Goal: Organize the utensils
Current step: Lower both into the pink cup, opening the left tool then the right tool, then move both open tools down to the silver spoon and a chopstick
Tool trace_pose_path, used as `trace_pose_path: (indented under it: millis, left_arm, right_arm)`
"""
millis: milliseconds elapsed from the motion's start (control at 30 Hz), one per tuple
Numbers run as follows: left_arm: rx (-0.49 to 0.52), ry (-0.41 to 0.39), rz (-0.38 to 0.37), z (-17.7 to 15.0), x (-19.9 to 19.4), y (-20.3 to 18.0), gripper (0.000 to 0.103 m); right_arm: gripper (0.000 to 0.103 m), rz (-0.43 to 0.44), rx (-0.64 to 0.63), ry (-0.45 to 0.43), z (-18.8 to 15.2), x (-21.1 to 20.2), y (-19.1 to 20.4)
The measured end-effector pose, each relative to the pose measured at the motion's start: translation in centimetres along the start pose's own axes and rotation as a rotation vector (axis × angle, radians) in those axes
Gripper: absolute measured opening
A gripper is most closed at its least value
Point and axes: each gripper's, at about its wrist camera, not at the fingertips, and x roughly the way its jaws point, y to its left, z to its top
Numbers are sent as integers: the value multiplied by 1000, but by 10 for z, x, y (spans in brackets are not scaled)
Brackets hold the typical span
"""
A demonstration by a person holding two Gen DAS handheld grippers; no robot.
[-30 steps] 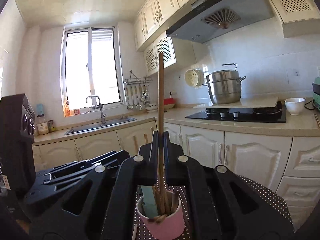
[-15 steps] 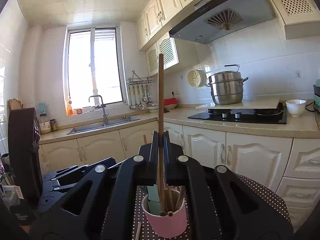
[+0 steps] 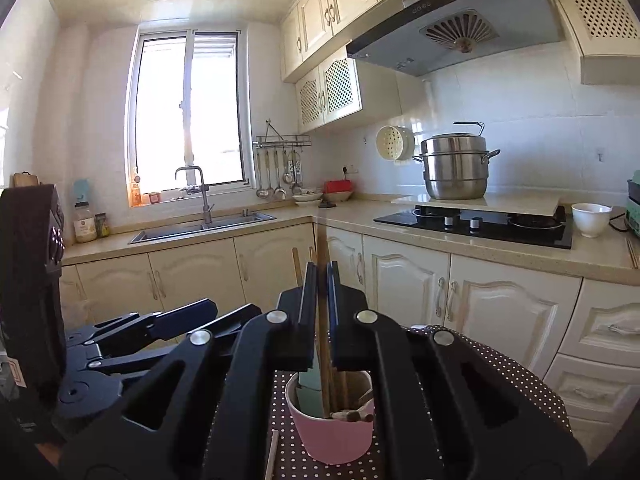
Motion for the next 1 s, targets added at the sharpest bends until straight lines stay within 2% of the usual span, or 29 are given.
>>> trace_pose_path:
  millis: [200,300,400,433,467,1000]
  left_arm:
    - [-1,-6,-2,-1,-4,0,51]
    - [2,-13,5,0,-9,1,52]
    - [-3,-19,7,1,-14,1,54]
    - [-1,-23,8,1,-17,1,55]
    - [2,-26,10,1,-19,-1,55]
    - [70,-87,59,-4,-77,-18,64]
  right_arm:
    - [8,-6,8,5,0,-4,0]
    - [14,-13,6,-5,2,-7,0]
    - [32,-18,15,-26,5,-14,-2]
    - [44,-17,15,-33,6,-17,-2]
    - [47,-19,12,-42,7,-20,-1]
    - [52,-87,-8,-72,8,-69,1]
